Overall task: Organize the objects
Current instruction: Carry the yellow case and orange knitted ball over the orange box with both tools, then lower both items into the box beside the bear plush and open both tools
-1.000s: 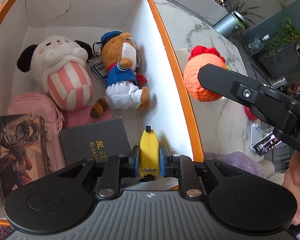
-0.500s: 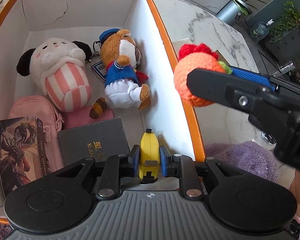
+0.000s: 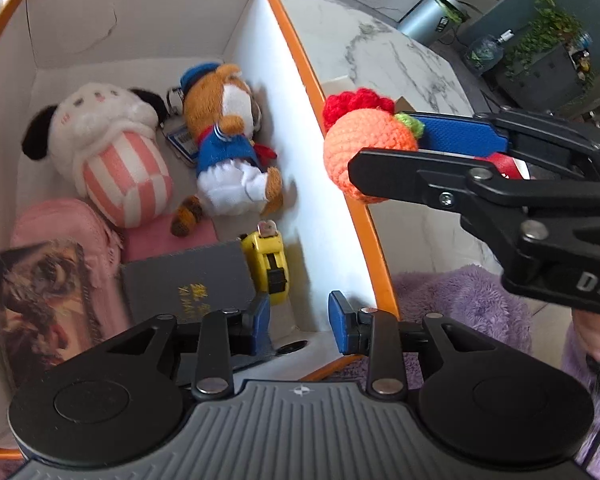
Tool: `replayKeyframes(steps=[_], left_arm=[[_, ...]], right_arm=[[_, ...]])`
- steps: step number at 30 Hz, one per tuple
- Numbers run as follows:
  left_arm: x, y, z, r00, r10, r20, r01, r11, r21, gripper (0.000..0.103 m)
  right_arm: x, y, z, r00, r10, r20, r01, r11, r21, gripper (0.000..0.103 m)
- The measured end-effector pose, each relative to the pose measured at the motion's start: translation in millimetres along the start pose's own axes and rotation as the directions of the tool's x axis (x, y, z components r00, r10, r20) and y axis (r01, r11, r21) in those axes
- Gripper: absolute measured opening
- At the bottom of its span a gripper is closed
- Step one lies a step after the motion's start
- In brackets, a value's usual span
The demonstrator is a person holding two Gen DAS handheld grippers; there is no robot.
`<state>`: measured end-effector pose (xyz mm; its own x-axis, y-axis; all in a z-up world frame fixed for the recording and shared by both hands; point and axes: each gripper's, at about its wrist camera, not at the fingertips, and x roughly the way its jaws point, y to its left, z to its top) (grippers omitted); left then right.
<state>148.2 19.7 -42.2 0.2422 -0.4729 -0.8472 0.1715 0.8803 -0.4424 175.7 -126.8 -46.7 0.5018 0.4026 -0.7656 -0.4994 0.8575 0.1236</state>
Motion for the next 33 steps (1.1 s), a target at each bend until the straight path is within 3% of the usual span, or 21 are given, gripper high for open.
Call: replayKeyframes(steps=[6, 11, 19, 27, 29, 30, 33], left_arm=[[-28, 14, 7, 0.994, 0.007, 0.109, -0.012, 0.999, 0.044, 0.038], [-13, 0, 25, 0.990, 0.008, 0.143, -0.032, 0.985, 0.171, 0.038], [30, -3, 36, 0.999, 0.000, 0.051, -0.013, 0.965, 0.260, 0.031], [43, -1, 40, 0.998, -0.063, -0.020, 0.066, 0.957, 0.283, 0.022], [45, -1, 43, 0.996, -0.075, -0.055, 0.088, 0.955, 0.283, 0.022], [46, 0, 45, 0.994, -0.083, -0.074, 0.101, 0.955, 0.279, 0.016], [52, 5, 49, 0.975, -0.138, -0.173, 0.178, 0.954, 0.242, 0.015]], right_arm=[[8, 9, 10, 0.998, -0.048, -0.034, 0.045, 0.994, -0.099, 0.045], [12, 13, 19, 0.996, -0.085, -0.030, 0.081, 0.990, -0.116, 0.045], [23, 17, 28, 0.993, -0.096, -0.072, 0.083, 0.983, -0.162, 0.045], [35, 7, 37, 0.990, -0.063, -0.123, 0.048, 0.991, -0.127, 0.045], [36, 7, 39, 0.990, -0.061, -0.128, 0.045, 0.991, -0.124, 0.045], [37, 7, 40, 0.989, -0.061, -0.132, 0.044, 0.991, -0.128, 0.045], [40, 9, 42, 0.987, -0.053, -0.155, 0.030, 0.989, -0.144, 0.045]])
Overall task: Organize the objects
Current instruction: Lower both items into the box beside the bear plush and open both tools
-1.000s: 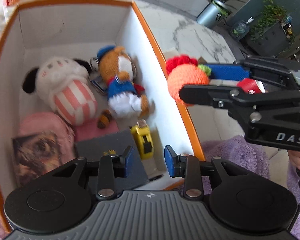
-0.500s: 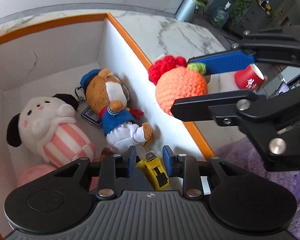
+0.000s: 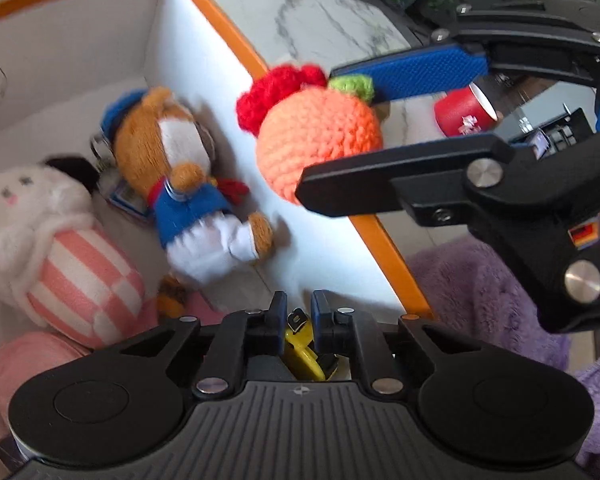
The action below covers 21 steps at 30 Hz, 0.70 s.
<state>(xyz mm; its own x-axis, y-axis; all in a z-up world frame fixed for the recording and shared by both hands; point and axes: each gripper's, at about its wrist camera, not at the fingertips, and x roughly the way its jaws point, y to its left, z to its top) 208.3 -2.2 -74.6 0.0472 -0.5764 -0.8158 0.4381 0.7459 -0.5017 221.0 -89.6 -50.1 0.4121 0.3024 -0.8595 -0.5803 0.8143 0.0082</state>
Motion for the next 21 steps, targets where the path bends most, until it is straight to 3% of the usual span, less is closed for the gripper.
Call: replayKeyframes(steps=[5, 9, 14, 16, 19, 21], left_arm=[[-2, 4, -5, 0.999, -0.006, 0.033, 0.006, 1.000, -0.008, 0.015], [-9, -3, -14, 0.997, 0.019, 0.074, -0.022, 0.999, 0.038, 0.018], [-20, -9, -27, 0.991, 0.023, 0.131, -0.034, 0.996, 0.080, 0.023], [-27, -12, -32, 0.989, 0.028, 0.149, -0.042, 0.995, 0.091, 0.030], [-36, -16, -41, 0.984, 0.084, 0.155, -0.100, 0.990, 0.097, 0.042], [-40, -13, -45, 0.977, 0.138, 0.161, -0.151, 0.986, 0.068, 0.042]], right_arm=[[1, -1, 3, 0.999, 0.031, -0.039, -0.031, 0.999, -0.022, 0.045], [-2, 10, 4, 0.999, 0.029, -0.043, -0.035, 0.991, -0.129, 0.045], [0, 34, 2, 0.994, 0.058, -0.090, -0.085, 0.941, -0.328, 0.045], [4, 42, 0, 0.990, 0.058, -0.132, -0.106, 0.912, -0.396, 0.045], [13, 49, -1, 0.979, 0.059, -0.195, -0.142, 0.887, -0.440, 0.045], [20, 52, -1, 0.970, 0.051, -0.238, -0.159, 0.871, -0.464, 0.045]])
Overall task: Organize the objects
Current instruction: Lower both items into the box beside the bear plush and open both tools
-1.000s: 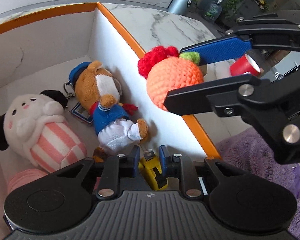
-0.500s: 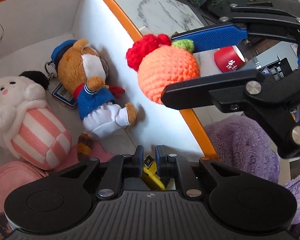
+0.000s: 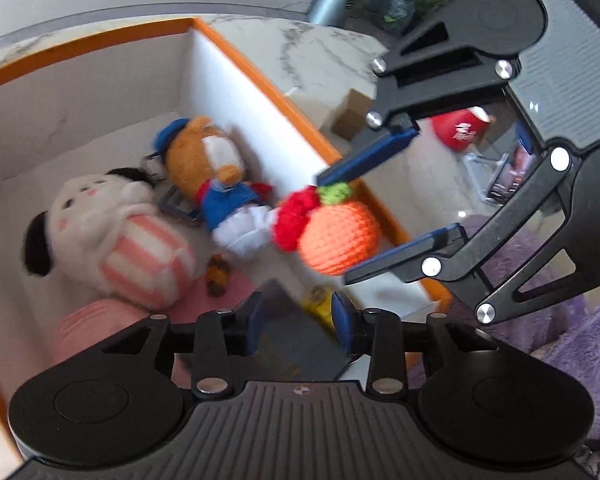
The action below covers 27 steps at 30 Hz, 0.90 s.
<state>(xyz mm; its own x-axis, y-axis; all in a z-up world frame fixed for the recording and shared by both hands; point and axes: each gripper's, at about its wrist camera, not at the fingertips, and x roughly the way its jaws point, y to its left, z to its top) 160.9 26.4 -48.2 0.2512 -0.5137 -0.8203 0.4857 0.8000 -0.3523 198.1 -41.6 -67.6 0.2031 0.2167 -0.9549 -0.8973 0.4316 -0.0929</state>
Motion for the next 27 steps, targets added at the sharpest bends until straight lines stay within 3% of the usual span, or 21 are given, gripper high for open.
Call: replayKeyframes(steps=[8, 13, 15, 18, 19, 20, 24, 27], left_arm=[[-12, 15, -8, 0.999, 0.036, 0.024, -0.035, 0.999, -0.036, 0.042], [-13, 16, -13, 0.999, 0.036, 0.016, -0.035, 0.999, -0.026, 0.042], [-14, 16, -13, 0.999, 0.035, 0.015, -0.035, 0.999, -0.028, 0.042], [-16, 14, -15, 0.999, 0.033, 0.016, -0.032, 0.999, -0.033, 0.042], [-14, 16, -15, 0.999, 0.031, 0.017, -0.031, 0.999, -0.035, 0.042], [-13, 16, -15, 0.999, 0.030, 0.018, -0.030, 0.999, -0.038, 0.042], [-13, 16, -16, 0.999, 0.025, 0.019, -0.025, 0.999, -0.046, 0.041], [-12, 14, -17, 0.999, 0.026, 0.019, -0.026, 0.999, -0.041, 0.041]], right_arm=[[25, 4, 7, 0.993, -0.011, -0.117, 0.004, 0.998, -0.055, 0.047], [25, 6, 7, 0.992, -0.029, -0.120, 0.022, 0.998, -0.056, 0.056], [22, 7, 7, 0.993, -0.028, -0.115, 0.021, 0.998, -0.059, 0.056], [20, 9, 8, 0.993, -0.021, -0.118, 0.014, 0.998, -0.061, 0.047], [21, 8, 9, 0.992, -0.017, -0.125, 0.010, 0.998, -0.057, 0.036], [22, 7, 9, 0.991, -0.011, -0.133, 0.005, 0.999, -0.046, 0.032], [29, 1, 11, 0.988, 0.028, -0.150, -0.030, 0.999, -0.011, 0.030], [41, -2, 13, 0.979, 0.067, -0.191, -0.066, 0.998, 0.011, 0.000]])
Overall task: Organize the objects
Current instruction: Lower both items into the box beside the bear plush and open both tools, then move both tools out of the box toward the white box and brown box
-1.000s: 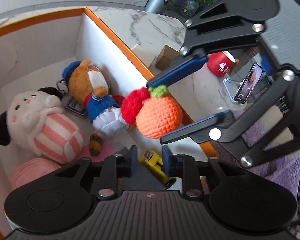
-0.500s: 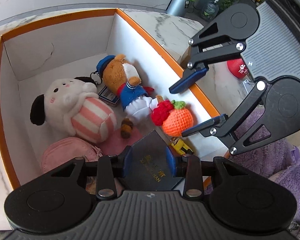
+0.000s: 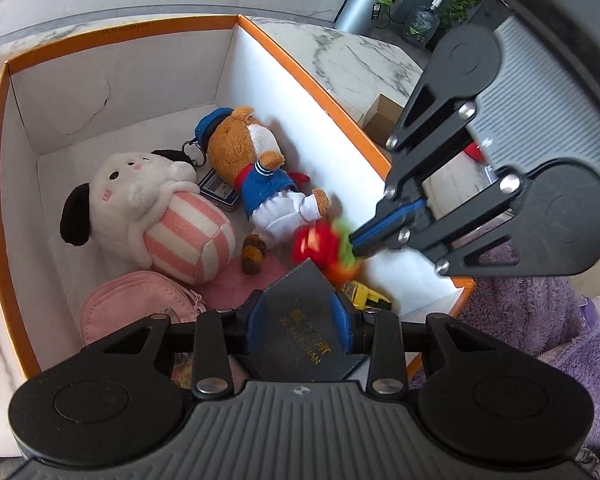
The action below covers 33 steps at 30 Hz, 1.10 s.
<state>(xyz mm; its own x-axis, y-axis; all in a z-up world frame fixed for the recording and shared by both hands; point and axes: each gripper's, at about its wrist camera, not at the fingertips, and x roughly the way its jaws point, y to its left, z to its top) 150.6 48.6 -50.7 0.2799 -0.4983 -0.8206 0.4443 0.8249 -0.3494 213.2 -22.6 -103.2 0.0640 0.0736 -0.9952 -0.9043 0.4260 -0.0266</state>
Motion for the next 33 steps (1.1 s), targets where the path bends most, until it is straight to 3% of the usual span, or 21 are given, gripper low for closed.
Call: replayKeyframes(steps=[3, 8, 10, 17, 19, 24, 27, 31, 33], left_arm=[[1, -1, 0, 1.000, -0.004, 0.000, 0.004, 1.000, -0.003, 0.041], [3, 0, 1, 1.000, -0.006, 0.002, 0.006, 1.000, -0.007, 0.041], [0, 1, 0, 1.000, -0.007, 0.008, 0.007, 1.000, -0.010, 0.041], [-15, -5, 1, 0.997, 0.004, 0.081, -0.002, 1.000, -0.019, 0.041], [-24, -10, 4, 0.993, 0.002, 0.119, 0.001, 1.000, -0.019, 0.041], [-38, -31, 14, 0.979, 0.014, 0.202, -0.016, 1.000, 0.009, 0.042], [-38, -48, 25, 0.977, 0.000, 0.215, -0.010, 0.999, 0.046, 0.042], [-26, -73, 45, 0.977, -0.003, 0.214, -0.021, 0.993, 0.113, 0.054], [-15, -87, 57, 0.981, 0.007, 0.195, -0.042, 0.983, 0.176, 0.055]], right_arm=[[14, 3, 3, 0.999, -0.005, -0.033, 0.004, 1.000, -0.022, 0.000], [15, 2, 6, 1.000, 0.003, -0.018, -0.003, 1.000, -0.007, 0.000], [13, 4, 5, 1.000, -0.017, -0.009, 0.017, 1.000, -0.010, 0.006], [-19, 3, -12, 0.993, -0.041, 0.114, 0.028, 0.994, 0.109, 0.012], [-36, 1, -25, 0.980, -0.063, 0.191, 0.030, 0.985, 0.171, 0.034], [-73, -4, -74, 0.920, -0.170, 0.353, 0.025, 0.924, 0.381, 0.041], [-80, -6, -106, 0.890, -0.256, 0.378, 0.048, 0.876, 0.481, 0.045], [-73, -7, -148, 0.874, -0.306, 0.378, 0.031, 0.810, 0.586, 0.045], [-71, -13, -171, 0.873, -0.314, 0.373, 0.003, 0.768, 0.640, 0.045]])
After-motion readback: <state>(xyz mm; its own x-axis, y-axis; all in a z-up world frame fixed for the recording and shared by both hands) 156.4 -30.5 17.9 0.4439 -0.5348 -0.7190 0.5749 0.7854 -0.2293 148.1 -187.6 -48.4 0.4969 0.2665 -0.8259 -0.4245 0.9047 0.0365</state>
